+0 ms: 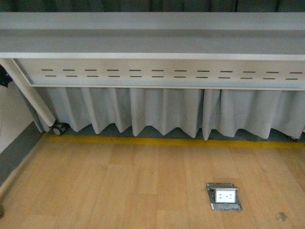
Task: Open oven
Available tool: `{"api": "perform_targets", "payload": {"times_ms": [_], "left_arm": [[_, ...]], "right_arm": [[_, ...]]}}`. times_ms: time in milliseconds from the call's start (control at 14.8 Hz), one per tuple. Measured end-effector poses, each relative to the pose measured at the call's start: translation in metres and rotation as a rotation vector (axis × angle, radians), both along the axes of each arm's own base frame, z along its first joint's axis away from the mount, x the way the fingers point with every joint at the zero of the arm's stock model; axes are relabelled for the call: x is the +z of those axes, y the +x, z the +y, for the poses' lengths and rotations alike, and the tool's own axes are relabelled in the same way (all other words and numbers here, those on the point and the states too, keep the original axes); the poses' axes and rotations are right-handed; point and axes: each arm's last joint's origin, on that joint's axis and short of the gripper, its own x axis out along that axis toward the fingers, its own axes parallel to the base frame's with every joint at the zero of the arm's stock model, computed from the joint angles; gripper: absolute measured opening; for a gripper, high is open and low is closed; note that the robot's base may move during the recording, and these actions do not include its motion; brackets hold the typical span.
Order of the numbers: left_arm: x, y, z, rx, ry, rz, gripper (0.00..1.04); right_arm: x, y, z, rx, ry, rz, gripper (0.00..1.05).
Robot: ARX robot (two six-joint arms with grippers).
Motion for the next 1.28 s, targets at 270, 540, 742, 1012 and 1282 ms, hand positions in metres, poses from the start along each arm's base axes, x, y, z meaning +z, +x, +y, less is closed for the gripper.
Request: {"api": "perform_targets", "payload": {"times_ms": [270, 540, 742, 1012, 1282], "left_arm": [[-0.0003, 0.0000, 0.0000, 0.001, 0.000, 0.003, 0.98], [-0.0002, 0.0000, 0.0000, 0.001, 0.000, 0.002, 0.98], [-0.0002, 0.0000, 0.0000, 0.001, 0.000, 0.002, 0.98], [-0.0002, 0.0000, 0.0000, 0.001, 0.000, 0.002, 0.98], [-0.0002, 0.0000, 0.0000, 0.001, 0.000, 0.002, 0.98]], "right_arm": [[-0.0003, 0.0000, 0.0000, 0.000, 0.000, 0.003, 0.98], [-0.0001, 0.0000, 0.0000, 0.000, 0.000, 0.002, 0.98], [-0.0001, 0.0000, 0.0000, 0.000, 0.000, 0.002, 0.98], [-0.0001, 0.0000, 0.0000, 0.000, 0.000, 0.002, 0.98], [-0.0001, 0.0000, 0.0000, 0.000, 0.000, 0.002, 0.98]]}}
